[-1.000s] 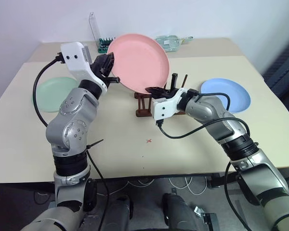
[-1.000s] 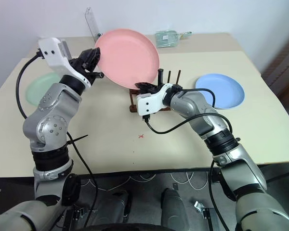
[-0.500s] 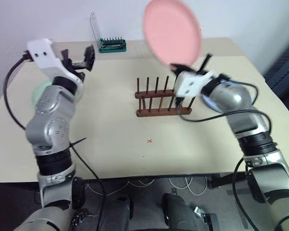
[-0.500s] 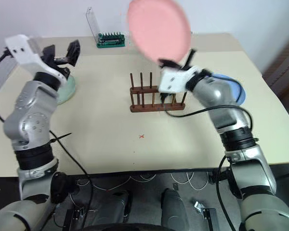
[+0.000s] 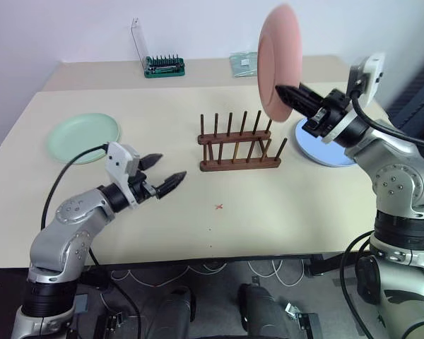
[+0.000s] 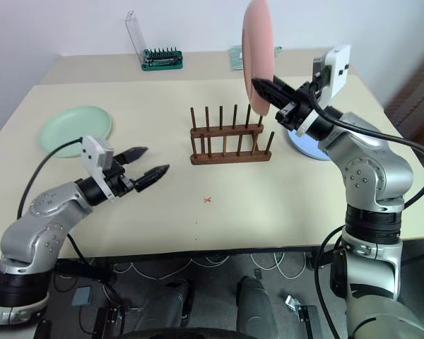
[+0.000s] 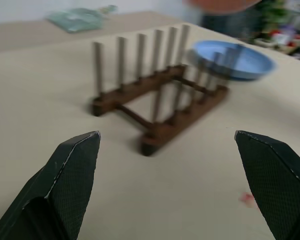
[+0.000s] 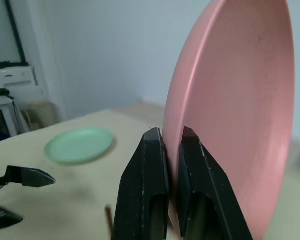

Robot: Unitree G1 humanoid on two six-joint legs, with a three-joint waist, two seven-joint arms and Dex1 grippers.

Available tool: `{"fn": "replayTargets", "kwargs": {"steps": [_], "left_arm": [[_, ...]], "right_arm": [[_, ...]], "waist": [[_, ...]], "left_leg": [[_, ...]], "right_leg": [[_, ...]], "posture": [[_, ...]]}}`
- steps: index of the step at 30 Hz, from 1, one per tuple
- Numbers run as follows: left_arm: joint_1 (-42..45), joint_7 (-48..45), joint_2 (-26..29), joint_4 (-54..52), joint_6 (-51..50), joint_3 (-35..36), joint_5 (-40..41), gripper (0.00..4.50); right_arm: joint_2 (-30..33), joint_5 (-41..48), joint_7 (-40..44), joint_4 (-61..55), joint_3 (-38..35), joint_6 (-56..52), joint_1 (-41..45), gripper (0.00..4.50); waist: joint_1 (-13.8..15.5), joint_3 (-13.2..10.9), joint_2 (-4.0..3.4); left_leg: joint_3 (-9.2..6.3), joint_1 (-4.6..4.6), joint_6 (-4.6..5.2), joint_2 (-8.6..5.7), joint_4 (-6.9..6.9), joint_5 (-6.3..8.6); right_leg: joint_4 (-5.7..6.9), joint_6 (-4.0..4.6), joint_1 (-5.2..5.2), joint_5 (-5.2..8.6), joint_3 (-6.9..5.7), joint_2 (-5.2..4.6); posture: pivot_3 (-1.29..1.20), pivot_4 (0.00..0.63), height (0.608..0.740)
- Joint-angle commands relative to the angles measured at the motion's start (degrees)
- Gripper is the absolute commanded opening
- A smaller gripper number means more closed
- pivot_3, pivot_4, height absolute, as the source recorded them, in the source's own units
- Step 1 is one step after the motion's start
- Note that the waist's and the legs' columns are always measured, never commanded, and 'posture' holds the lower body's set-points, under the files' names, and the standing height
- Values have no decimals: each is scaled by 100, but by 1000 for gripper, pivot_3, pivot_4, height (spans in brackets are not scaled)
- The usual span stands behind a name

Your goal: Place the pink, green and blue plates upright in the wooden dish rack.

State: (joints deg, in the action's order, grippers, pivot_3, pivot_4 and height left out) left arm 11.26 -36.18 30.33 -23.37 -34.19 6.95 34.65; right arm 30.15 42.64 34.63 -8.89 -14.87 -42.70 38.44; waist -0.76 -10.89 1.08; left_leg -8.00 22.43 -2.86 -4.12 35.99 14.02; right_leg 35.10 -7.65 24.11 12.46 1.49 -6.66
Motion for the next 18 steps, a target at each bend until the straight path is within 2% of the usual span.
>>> {"fn": "replayTargets", "kwargs": {"steps": [1,5,18], "left_arm": [[-5,-56,-3,-332,-6,-40,149,4429],[19,9,-22,-318,10,-90,104,4429],[64,24,-14,-228,51,-143,42,4429]], "right_arm": [[-78,507,-256,-26,-439,-248,111,0],[-172,767,-458,177,-629,-343,199,0],[-109,683,-320,1013,-533,-377,191,0]], "waist": [[0,-1,-2],[-12,-1,-3],[-10,-1,-4]], "left_leg": [[1,0,0,0,0,0],[1,0,1,0,-1,0],[4,-1,1,0,-1,0]], "right_leg": [[0,0,0,0,0,0],[0,-2,0,-1,0,0],[0,-2,1,-1,0,1]], "posture": [[0,150,740],[0,150,740],[0,150,740]]}}
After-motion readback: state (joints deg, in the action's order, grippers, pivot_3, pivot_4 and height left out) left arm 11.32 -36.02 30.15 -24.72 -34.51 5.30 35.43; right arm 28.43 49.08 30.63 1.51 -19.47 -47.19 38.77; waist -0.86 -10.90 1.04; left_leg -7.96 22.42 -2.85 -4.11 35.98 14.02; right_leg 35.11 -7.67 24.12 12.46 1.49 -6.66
